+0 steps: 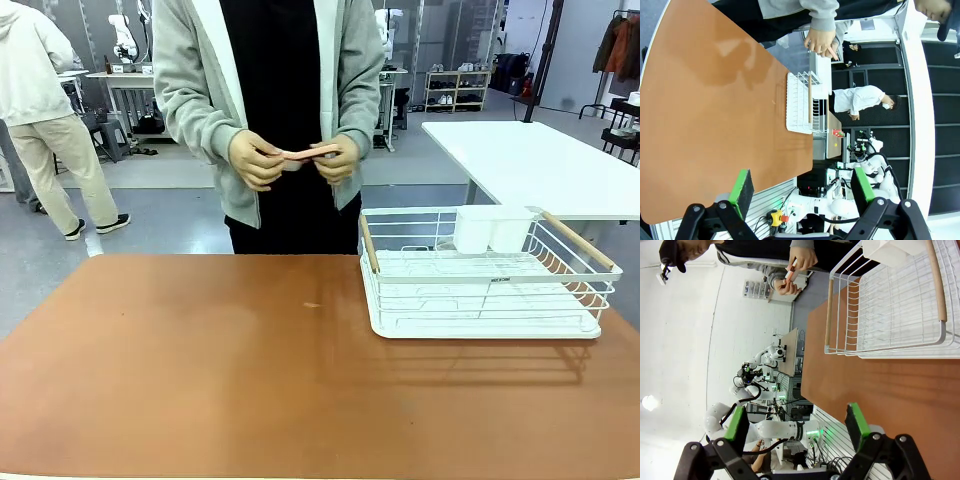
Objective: Clean the table.
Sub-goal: Pick up the Lint Roller when the human hands it over.
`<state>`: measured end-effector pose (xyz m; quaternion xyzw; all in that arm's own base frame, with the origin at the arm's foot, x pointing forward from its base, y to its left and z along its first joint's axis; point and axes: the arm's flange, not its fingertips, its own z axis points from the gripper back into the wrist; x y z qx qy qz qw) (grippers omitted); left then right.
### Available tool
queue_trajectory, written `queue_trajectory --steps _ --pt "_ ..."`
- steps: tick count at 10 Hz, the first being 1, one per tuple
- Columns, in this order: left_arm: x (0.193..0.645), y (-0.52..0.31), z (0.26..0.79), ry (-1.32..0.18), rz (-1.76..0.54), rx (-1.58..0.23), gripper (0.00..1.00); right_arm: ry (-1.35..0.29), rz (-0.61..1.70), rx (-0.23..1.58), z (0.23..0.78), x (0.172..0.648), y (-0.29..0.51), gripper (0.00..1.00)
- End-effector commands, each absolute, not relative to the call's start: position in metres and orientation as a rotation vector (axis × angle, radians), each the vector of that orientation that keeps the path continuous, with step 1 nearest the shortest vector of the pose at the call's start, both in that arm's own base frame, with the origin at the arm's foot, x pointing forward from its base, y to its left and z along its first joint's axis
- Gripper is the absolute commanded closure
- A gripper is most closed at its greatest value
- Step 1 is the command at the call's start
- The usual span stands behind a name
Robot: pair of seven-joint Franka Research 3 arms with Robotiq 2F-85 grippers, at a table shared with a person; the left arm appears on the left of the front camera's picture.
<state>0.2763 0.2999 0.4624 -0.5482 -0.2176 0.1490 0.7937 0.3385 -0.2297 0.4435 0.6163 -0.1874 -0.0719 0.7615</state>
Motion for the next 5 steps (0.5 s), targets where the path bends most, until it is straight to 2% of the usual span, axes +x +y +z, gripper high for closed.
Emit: queue_trajectory --steps 1,5 --pt "0.2731 0.3001 0.4653 -0.489 0.303 -1.195 0.0 -0.414 -0.157 1.358 0.4475 0.3377 -0.2289 0.0" --pt "0.2731 0.3001 0.4653 -0.489 0.303 -1.195 0.0 -0.414 -0.157 1.358 0.4475 0.3377 -0.2289 0.0"
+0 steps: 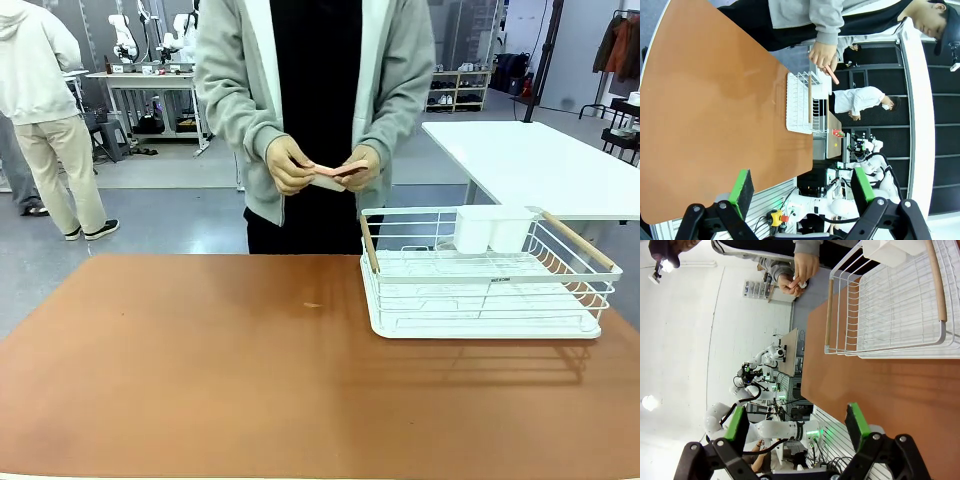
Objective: Clean the table.
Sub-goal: Pick up the Lint Roller when the human hands it over.
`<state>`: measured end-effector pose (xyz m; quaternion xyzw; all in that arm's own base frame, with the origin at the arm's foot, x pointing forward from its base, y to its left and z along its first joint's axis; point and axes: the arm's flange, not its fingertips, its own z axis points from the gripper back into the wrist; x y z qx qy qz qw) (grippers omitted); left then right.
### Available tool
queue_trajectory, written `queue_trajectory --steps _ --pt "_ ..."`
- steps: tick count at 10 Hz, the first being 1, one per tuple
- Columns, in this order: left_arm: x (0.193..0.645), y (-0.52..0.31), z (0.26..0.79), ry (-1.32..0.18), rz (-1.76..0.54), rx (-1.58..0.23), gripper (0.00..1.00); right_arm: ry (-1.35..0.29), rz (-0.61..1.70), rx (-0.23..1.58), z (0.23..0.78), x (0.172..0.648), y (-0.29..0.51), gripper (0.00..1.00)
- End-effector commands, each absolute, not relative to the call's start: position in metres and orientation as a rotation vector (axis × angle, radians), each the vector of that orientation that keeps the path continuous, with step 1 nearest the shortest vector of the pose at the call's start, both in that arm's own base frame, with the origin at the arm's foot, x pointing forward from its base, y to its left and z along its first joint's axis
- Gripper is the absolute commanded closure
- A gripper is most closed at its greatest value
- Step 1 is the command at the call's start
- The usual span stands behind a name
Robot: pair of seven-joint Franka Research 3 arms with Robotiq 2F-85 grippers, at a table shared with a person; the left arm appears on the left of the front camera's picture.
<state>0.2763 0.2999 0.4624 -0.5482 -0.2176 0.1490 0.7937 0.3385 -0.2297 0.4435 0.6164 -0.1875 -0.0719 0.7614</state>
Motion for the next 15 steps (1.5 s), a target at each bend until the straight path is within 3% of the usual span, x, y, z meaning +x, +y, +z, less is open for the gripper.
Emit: queue_trajectory --steps 1,9,13,15 --pt "0.273 0.3 0.465 -0.489 0.303 -1.195 0.0 -0.414 -0.157 1.358 0.447 0.338 -0.229 0.0" --pt "0.273 0.3 0.465 -0.489 0.303 -1.195 0.0 -0.408 -0.156 1.341 0.444 0.339 -0.23 0.0" --pt "0.273 0.3 0.465 -0.489 0.303 -1.195 0.0 -0.322 -0.387 1.194 0.526 0.336 -0.15 0.0" --pt "0.273 0.3 0.465 -0.489 0.303 -1.195 0.0 -0.275 -0.553 1.157 0.534 0.355 -0.12 0.0"
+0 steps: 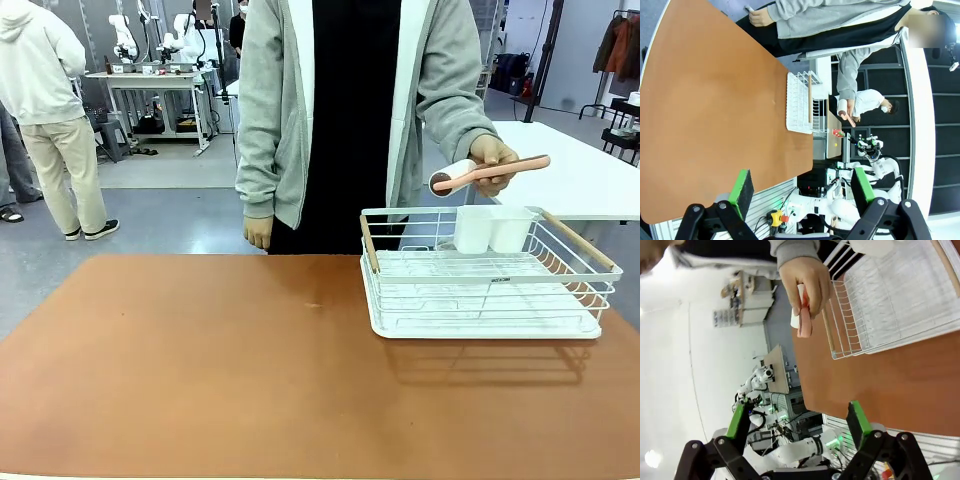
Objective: Clean the table.
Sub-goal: Pick up the Lint Roller when the human hands it over.
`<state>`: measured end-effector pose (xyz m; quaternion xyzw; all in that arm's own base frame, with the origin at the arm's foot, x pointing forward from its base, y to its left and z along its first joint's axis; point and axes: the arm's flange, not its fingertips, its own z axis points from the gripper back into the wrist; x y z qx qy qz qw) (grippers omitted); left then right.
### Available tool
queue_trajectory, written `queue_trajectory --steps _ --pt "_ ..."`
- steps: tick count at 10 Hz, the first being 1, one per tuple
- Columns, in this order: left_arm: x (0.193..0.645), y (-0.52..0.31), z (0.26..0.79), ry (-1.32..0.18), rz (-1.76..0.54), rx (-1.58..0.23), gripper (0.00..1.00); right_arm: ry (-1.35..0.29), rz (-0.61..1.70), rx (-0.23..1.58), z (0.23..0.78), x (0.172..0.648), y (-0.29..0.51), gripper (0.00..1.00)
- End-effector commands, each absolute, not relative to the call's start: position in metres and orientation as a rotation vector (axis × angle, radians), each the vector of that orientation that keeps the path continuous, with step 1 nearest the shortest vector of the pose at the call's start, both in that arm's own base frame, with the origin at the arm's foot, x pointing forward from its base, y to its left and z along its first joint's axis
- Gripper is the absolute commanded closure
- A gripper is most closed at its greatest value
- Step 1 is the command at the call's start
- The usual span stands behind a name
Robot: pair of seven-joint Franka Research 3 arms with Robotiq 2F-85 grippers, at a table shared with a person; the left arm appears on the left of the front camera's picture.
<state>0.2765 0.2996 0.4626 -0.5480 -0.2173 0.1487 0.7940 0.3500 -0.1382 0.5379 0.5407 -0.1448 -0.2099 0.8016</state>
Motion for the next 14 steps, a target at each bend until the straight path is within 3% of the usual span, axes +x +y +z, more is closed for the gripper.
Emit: queue_trajectory --steps 1,6,14 --pt "0.273 0.3 0.465 -0.489 0.303 -1.195 0.0 -0.265 -0.601 1.122 0.533 0.36 -0.104 0.0" --pt "0.273 0.3 0.465 -0.489 0.303 -1.195 0.0 -0.358 -0.689 1.079 0.504 0.386 -0.043 0.0" --pt "0.273 0.3 0.465 -0.489 0.303 -1.195 0.0 -0.355 -0.723 1.098 0.486 0.412 -0.006 0.0"
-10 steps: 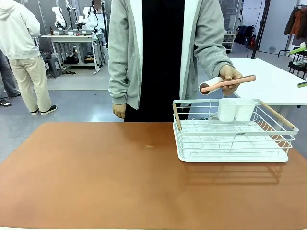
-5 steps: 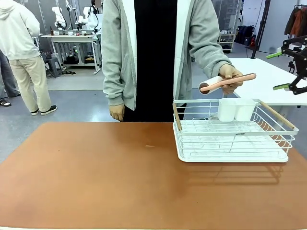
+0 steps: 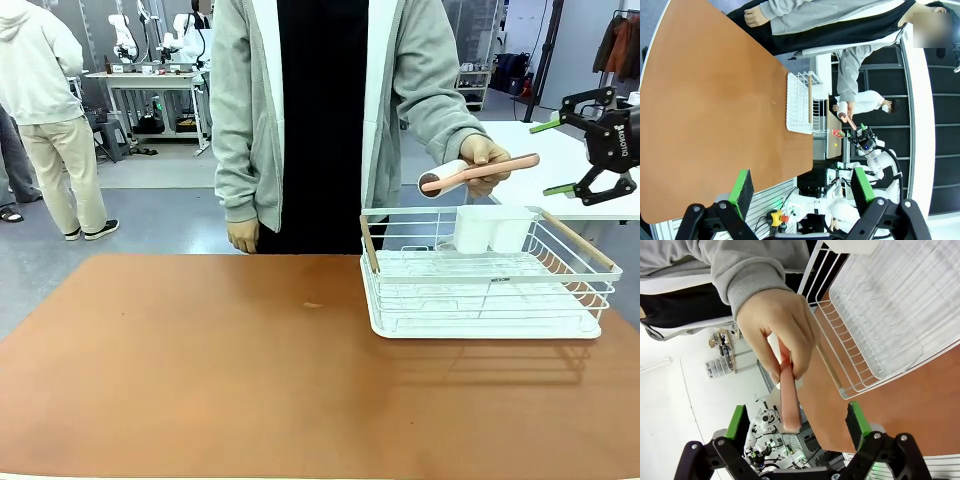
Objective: Clean the table.
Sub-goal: Pick up the Lint Roller when the human hands it over.
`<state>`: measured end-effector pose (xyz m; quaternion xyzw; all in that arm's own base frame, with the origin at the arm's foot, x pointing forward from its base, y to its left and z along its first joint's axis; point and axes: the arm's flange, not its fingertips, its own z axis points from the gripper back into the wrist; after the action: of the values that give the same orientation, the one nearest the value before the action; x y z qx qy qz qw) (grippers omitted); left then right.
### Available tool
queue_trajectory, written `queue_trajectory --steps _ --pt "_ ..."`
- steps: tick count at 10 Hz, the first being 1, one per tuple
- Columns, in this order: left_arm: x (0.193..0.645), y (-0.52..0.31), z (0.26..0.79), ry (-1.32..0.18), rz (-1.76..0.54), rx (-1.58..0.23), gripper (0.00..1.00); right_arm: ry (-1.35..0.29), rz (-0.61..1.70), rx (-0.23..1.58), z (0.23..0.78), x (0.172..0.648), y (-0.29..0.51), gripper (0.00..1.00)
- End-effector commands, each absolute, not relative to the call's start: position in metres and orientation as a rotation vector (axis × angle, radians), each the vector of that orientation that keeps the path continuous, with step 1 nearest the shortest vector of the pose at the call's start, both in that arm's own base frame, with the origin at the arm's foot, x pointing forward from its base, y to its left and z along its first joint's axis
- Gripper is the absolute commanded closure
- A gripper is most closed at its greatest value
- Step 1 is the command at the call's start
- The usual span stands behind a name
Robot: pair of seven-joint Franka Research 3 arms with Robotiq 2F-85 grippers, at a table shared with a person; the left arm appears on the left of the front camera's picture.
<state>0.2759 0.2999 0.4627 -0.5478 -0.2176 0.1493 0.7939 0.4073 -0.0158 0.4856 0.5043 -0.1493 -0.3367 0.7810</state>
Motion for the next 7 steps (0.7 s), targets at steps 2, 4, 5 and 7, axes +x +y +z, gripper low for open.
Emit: queue_trajectory --steps 2,4,5,7 --pt "0.273 0.3 0.465 -0.489 0.303 -1.195 0.0 -0.363 -0.715 1.105 0.481 0.417 -0.001 0.0" --pt "0.273 0.3 0.465 -0.489 0.303 -1.195 0.0 -0.364 -0.715 1.115 0.477 0.42 0.002 0.0" --pt "0.273 0.3 0.465 -0.489 0.303 -1.195 0.0 -0.362 -0.705 1.123 0.476 0.422 0.005 0.0" --pt "0.273 0.3 0.465 -0.489 0.303 -1.195 0.0 -0.359 -0.694 1.122 0.473 0.424 0.008 0.0"
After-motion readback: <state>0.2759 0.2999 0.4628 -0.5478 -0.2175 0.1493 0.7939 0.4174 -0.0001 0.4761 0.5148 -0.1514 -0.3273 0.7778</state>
